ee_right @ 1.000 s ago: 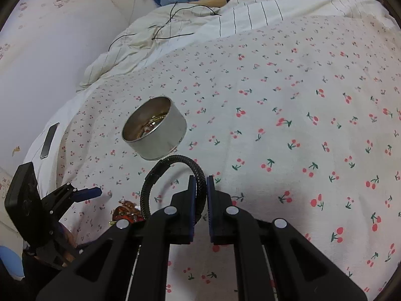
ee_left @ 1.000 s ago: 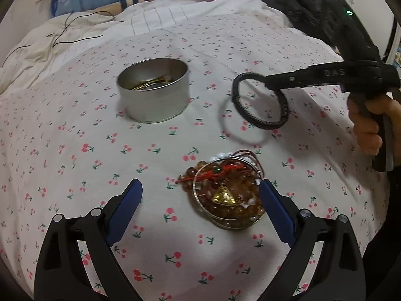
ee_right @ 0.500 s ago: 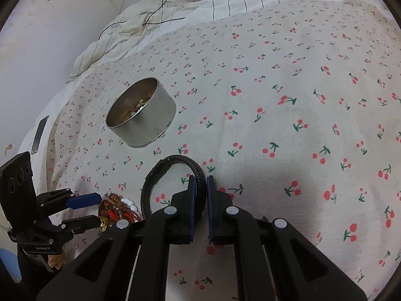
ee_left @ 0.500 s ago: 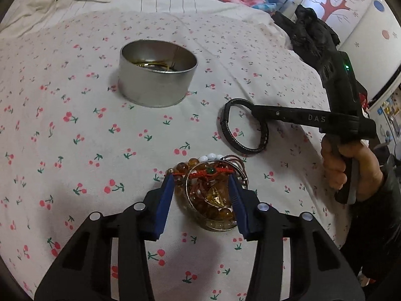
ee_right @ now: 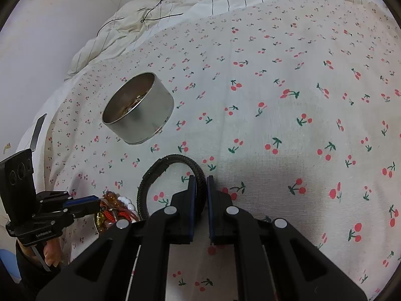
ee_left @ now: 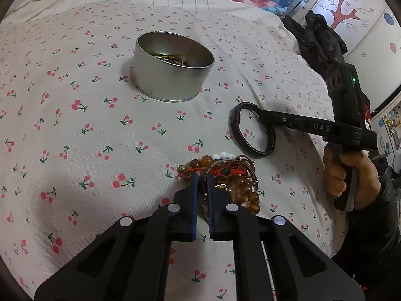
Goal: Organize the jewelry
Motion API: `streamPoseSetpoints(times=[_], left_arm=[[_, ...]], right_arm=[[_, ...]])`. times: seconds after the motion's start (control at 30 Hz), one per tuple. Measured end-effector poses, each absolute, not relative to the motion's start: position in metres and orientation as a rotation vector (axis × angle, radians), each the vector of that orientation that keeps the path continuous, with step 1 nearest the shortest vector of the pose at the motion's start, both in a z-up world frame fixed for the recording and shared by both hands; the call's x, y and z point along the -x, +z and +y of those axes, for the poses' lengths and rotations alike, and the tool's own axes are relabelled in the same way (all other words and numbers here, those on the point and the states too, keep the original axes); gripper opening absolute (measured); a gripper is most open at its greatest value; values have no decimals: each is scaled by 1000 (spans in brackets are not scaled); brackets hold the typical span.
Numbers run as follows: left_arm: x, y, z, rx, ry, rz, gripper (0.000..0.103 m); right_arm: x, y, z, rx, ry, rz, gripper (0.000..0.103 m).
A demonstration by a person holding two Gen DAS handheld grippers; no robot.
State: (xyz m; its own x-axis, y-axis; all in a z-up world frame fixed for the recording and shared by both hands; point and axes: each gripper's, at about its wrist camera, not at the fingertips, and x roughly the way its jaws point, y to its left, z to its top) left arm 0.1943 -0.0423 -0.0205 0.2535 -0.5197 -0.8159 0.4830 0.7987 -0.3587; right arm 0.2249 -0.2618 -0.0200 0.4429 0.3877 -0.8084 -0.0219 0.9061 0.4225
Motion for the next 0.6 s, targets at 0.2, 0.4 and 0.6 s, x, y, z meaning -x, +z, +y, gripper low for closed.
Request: streamPoseSetpoints(times=[0.2, 0.4, 0.6], left_arm=[[-192, -10, -42, 65, -736, 1097, 5], [-194, 3, -35, 153, -789, 1073, 5], [-199, 13, -25, 228, -806, 1044, 5]], right_arm=[[-226, -23, -259, -369, 262, 1100, 9], [-227, -24, -257, -365, 262, 1105, 9], [-228, -27, -254, -351, 260, 1111, 9]])
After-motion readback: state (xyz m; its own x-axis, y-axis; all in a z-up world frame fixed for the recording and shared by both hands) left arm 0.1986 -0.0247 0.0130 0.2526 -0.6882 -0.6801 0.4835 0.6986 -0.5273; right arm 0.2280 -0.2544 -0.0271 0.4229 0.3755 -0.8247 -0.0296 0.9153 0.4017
